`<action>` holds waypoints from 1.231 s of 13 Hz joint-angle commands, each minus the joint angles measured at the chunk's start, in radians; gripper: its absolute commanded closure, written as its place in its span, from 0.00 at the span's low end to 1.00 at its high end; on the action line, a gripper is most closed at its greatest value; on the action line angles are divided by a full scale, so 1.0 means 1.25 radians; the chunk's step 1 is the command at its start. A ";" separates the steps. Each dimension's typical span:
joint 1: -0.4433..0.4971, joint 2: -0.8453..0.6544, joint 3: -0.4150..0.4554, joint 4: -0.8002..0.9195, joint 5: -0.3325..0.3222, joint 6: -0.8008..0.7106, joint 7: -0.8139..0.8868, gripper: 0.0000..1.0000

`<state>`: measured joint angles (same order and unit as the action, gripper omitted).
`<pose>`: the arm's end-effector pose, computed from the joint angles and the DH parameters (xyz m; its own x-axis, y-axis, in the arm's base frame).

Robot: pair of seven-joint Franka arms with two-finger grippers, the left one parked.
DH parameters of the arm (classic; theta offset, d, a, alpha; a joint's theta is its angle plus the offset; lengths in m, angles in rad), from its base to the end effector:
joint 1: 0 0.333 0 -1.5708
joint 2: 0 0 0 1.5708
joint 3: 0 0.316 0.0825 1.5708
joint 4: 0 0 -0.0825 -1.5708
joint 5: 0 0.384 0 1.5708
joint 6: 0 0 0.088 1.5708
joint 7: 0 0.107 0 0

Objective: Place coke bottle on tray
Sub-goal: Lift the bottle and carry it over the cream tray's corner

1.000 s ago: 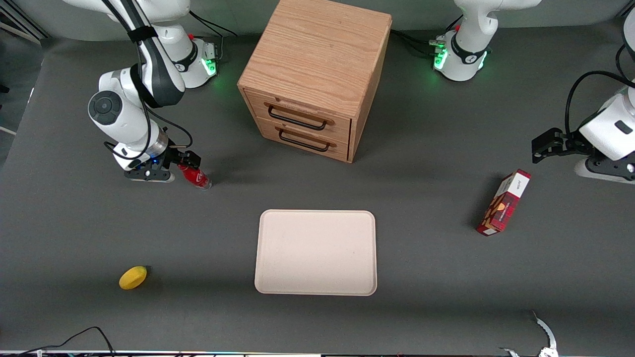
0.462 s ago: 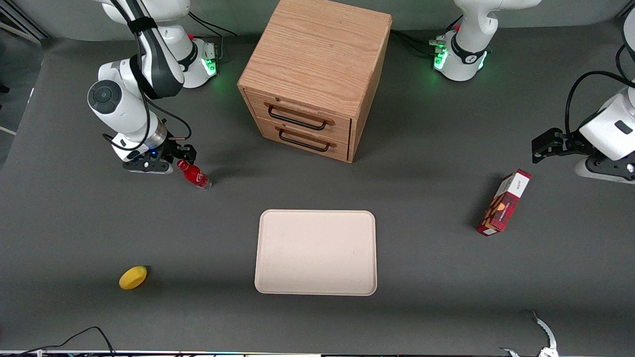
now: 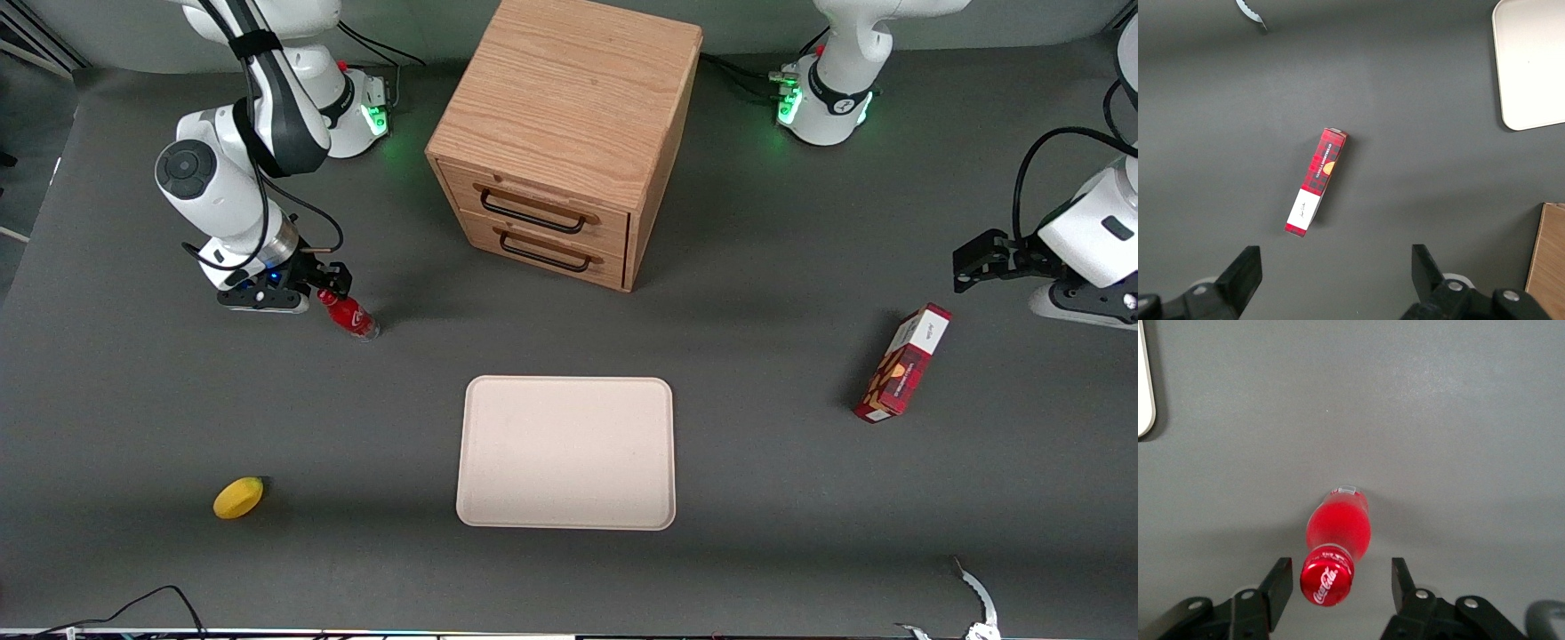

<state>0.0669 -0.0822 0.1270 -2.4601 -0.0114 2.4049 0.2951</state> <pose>0.4635 0.0907 0.3295 0.9952 -0.0928 0.0304 -0.0932 -0.9956 0.0099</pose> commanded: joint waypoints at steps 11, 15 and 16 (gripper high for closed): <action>0.003 -0.015 0.015 0.302 -0.013 -0.358 0.009 1.00; 0.004 0.118 0.069 0.726 -0.003 -0.668 0.030 1.00; 0.009 0.185 0.094 0.843 0.004 -0.717 0.074 1.00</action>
<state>0.0676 -0.0549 0.1929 -1.7258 -0.0107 1.6479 0.3064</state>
